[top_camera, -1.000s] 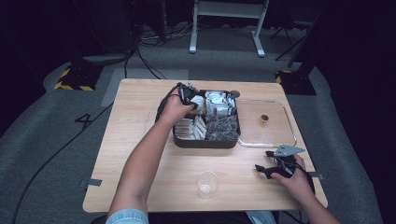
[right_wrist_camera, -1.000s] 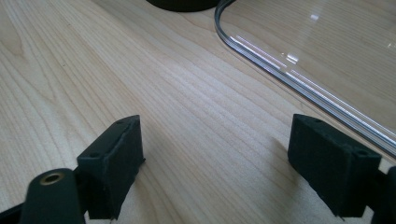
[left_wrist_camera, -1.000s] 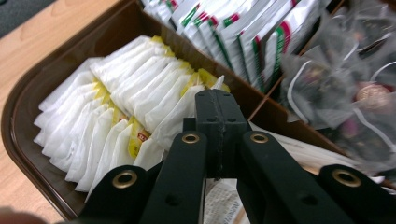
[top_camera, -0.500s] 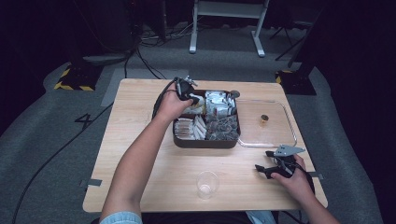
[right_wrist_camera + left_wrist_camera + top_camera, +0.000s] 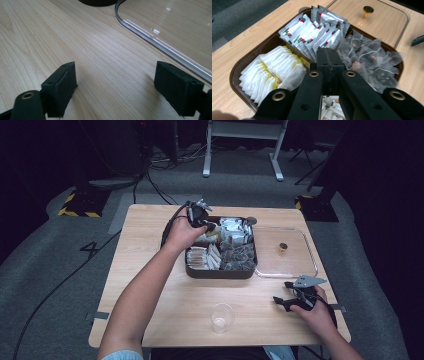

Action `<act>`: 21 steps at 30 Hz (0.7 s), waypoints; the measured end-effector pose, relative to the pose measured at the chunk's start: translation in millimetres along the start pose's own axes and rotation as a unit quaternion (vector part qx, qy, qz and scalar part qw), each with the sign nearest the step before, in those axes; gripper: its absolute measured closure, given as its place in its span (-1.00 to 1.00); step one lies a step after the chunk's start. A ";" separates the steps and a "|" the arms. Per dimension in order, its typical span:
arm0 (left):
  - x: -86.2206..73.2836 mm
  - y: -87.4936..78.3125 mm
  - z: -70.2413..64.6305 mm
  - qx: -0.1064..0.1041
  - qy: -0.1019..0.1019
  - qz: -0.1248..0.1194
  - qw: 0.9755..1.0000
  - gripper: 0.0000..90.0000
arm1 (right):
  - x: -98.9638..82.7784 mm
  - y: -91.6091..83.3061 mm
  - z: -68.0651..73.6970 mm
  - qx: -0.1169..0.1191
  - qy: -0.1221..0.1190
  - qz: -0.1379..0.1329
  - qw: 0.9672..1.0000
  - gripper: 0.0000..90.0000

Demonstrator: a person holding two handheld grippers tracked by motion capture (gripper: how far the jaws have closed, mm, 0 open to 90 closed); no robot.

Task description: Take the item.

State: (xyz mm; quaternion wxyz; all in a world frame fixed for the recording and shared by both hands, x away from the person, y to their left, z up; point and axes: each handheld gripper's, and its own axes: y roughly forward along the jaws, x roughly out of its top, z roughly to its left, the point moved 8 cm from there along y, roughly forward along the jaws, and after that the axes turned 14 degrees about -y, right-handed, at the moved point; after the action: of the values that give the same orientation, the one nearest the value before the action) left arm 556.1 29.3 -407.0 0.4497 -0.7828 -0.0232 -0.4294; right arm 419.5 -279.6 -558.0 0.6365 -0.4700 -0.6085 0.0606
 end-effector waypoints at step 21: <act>-19.9 -46.1 -68.1 -0.055 0.029 -0.017 0.998 1.00 | 0.0 0.0 0.0 0.000 0.000 0.000 1.000 -0.60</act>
State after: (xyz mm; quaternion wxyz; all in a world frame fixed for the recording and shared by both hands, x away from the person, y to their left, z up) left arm 479.7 14.4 -373.8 0.3993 -0.7927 0.0002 -0.4606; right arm 419.5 -279.6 -558.0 0.6365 -0.4700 -0.6085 0.0606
